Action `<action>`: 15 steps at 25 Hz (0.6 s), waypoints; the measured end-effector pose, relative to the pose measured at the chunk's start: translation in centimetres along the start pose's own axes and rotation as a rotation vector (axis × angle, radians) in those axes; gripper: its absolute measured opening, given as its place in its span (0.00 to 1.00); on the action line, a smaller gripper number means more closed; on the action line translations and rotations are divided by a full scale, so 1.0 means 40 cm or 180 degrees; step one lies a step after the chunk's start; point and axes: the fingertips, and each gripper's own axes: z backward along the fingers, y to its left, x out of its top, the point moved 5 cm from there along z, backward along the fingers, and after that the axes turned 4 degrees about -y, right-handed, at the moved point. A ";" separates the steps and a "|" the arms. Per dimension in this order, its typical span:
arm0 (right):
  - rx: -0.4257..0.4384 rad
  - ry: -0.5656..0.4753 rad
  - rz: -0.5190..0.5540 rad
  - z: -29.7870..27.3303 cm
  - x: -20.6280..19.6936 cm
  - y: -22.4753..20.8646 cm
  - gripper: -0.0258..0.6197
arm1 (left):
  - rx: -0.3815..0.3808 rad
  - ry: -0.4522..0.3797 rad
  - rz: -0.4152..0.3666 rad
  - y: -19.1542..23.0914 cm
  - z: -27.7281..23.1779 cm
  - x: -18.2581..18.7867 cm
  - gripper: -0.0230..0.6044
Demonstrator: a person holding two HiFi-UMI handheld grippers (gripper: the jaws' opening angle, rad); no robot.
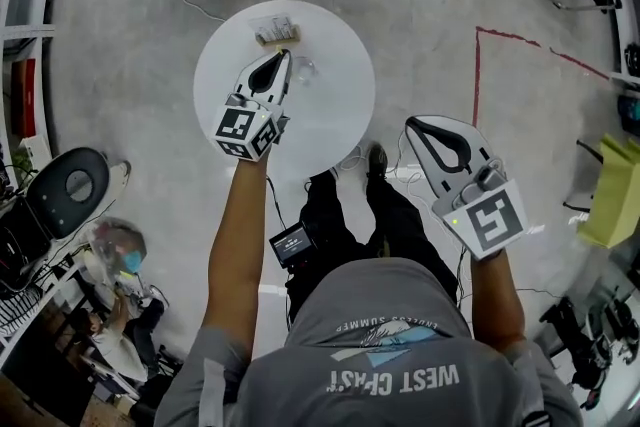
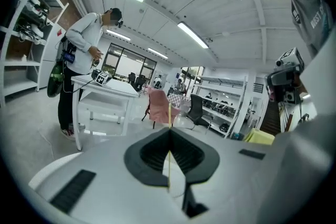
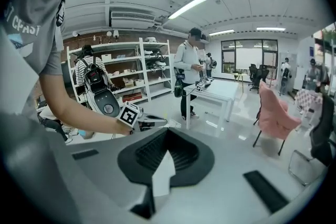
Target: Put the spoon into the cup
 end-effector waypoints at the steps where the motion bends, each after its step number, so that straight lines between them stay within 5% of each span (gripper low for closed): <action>1: 0.0008 0.0015 -0.0002 -0.004 -0.002 0.001 0.04 | 0.0003 -0.0002 0.0030 0.005 -0.003 -0.005 0.04; 15: 0.0070 0.0090 -0.0052 -0.030 -0.010 0.008 0.04 | -0.0041 0.0146 0.0328 0.019 0.001 -0.085 0.04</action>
